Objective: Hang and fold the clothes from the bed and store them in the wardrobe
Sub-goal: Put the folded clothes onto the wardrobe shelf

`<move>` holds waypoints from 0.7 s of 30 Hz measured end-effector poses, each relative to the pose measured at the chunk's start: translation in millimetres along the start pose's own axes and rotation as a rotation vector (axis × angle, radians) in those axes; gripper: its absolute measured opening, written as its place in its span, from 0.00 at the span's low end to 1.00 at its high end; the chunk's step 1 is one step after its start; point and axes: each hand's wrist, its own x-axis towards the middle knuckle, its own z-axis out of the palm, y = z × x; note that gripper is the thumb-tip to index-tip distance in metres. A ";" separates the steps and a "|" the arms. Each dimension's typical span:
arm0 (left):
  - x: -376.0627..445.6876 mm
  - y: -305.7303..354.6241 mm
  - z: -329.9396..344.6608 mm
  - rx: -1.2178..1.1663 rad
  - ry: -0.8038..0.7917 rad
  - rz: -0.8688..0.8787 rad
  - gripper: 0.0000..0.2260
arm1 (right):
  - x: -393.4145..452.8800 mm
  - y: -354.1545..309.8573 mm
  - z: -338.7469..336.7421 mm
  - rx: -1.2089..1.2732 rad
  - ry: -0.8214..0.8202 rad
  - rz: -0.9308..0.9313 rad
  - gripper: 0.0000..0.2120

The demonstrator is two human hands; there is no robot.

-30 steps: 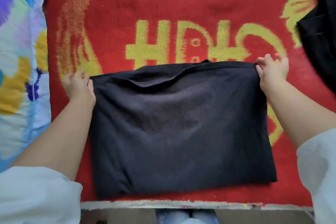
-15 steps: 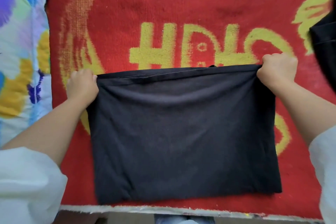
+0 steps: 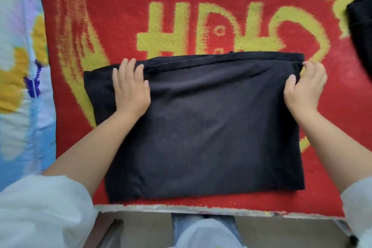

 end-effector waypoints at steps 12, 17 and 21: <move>-93.5 148.1 50.7 0.085 -0.448 0.277 0.27 | -153.0 104.3 -18.0 0.231 -0.454 0.457 0.13; -75.9 162.6 38.3 0.153 -0.265 0.376 0.20 | -156.7 137.5 -29.4 0.321 -0.617 0.376 0.07; -39.7 228.2 5.5 0.251 -0.281 0.674 0.14 | -151.6 148.1 -32.3 0.378 -0.703 0.334 0.09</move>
